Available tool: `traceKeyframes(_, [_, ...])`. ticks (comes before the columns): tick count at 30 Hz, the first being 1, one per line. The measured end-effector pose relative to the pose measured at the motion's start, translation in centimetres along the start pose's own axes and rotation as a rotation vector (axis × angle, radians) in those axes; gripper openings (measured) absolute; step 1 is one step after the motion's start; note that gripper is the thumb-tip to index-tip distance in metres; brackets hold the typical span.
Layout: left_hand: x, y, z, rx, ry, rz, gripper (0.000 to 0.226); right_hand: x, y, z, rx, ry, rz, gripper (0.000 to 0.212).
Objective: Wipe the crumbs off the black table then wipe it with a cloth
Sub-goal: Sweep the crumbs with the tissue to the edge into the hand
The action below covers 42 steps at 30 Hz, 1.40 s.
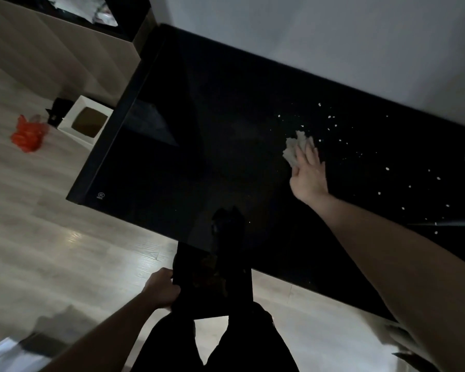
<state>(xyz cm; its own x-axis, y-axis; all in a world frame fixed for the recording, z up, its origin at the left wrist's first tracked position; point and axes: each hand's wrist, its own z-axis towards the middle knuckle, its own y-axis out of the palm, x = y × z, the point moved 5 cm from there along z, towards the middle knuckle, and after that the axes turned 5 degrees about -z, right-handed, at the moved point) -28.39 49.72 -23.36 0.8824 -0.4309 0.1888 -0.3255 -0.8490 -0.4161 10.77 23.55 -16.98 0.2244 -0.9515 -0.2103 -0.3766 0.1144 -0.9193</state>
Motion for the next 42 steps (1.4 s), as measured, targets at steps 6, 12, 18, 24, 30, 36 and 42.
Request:
traceKeyframes(6, [-0.4, 0.0, 0.5, -0.014, -0.017, 0.022, 0.045, -5.9, 5.3, -10.1, 0.028, -0.336, 0.072, 0.070])
traceKeyframes(12, [0.0, -0.5, 0.0, -0.033, -0.013, 0.026, 0.044, -11.6, 11.4, -22.0, -0.226, -0.661, 0.229, 0.075])
traceKeyframes(18, [-0.2, -0.7, 0.1, -0.038, -0.020, 0.001, 0.055, -10.3, 7.3, -21.5, -0.169, -0.405, 0.611, 0.053])
traceKeyframes(24, [1.2, -0.5, -1.1, -0.024, -0.042, -0.013, 0.036, -3.7, -1.3, -8.6, 0.163, -0.228, 0.467, 0.053])
traceKeyframes(30, [1.5, 0.2, -1.3, 0.007, -0.082, -0.039, 0.028, 2.0, -7.5, 3.5, 0.248, -0.051, 0.298, 0.069])
traceKeyframes(36, [1.7, 0.6, -1.1, 0.043, -0.106, -0.125, 0.025, 8.7, -8.2, 11.4, 0.213, 0.087, 0.033, 0.075])
traceKeyframes(42, [1.2, 0.8, -0.7, 0.066, -0.161, -0.197, 0.023, 8.5, -5.8, 13.9, 0.072, 0.240, -0.014, 0.073])
